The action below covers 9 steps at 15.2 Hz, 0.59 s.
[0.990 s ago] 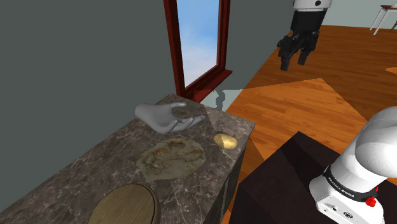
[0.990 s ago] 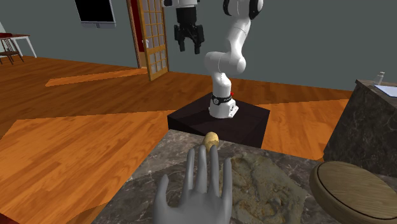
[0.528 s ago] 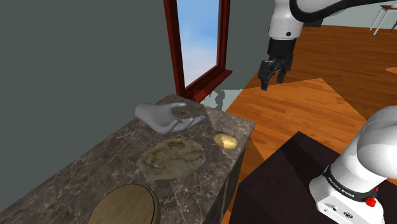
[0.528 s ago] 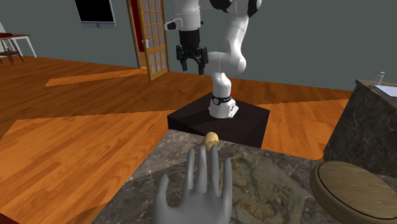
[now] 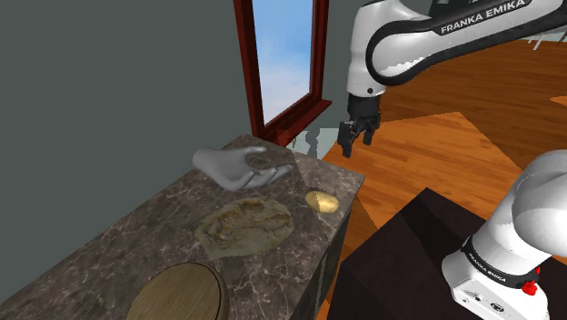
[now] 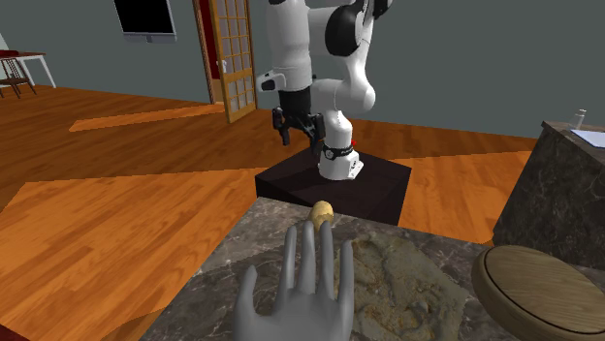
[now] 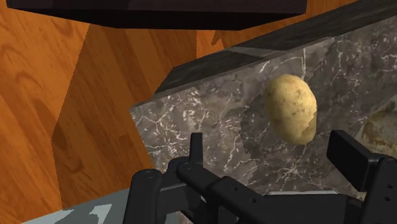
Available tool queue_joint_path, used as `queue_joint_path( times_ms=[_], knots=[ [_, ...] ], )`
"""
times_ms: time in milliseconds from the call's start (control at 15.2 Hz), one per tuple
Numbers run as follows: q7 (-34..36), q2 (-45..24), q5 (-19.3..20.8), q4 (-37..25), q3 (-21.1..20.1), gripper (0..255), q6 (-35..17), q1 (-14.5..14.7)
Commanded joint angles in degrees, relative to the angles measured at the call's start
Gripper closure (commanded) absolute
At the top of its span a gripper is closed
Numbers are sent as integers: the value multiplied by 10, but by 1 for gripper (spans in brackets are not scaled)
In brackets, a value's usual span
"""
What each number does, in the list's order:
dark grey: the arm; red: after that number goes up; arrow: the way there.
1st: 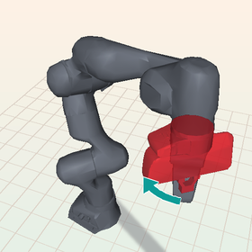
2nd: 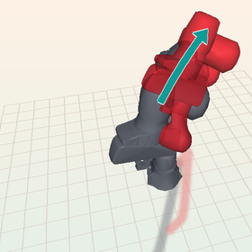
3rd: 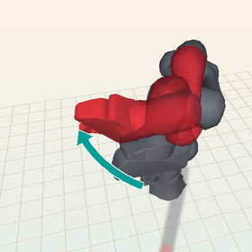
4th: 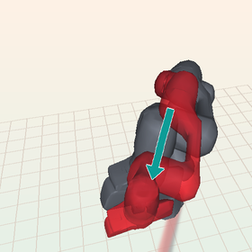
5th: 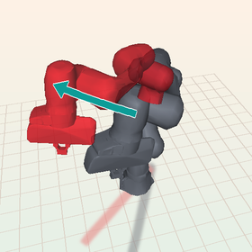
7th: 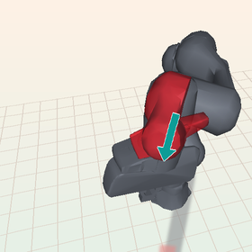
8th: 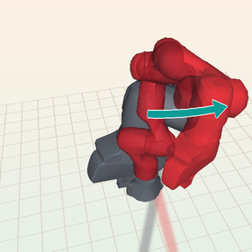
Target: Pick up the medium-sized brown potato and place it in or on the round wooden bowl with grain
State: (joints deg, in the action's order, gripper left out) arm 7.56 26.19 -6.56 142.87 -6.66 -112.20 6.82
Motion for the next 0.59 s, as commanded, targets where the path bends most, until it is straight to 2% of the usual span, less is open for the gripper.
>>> queue_joint_path(
  times_ms=[0,528],
  knots=[
    [1,-30,-5,8,-10,0,-37,8],
    [10,-186,-8,-11,-50,0,-170,35]
  ],
)
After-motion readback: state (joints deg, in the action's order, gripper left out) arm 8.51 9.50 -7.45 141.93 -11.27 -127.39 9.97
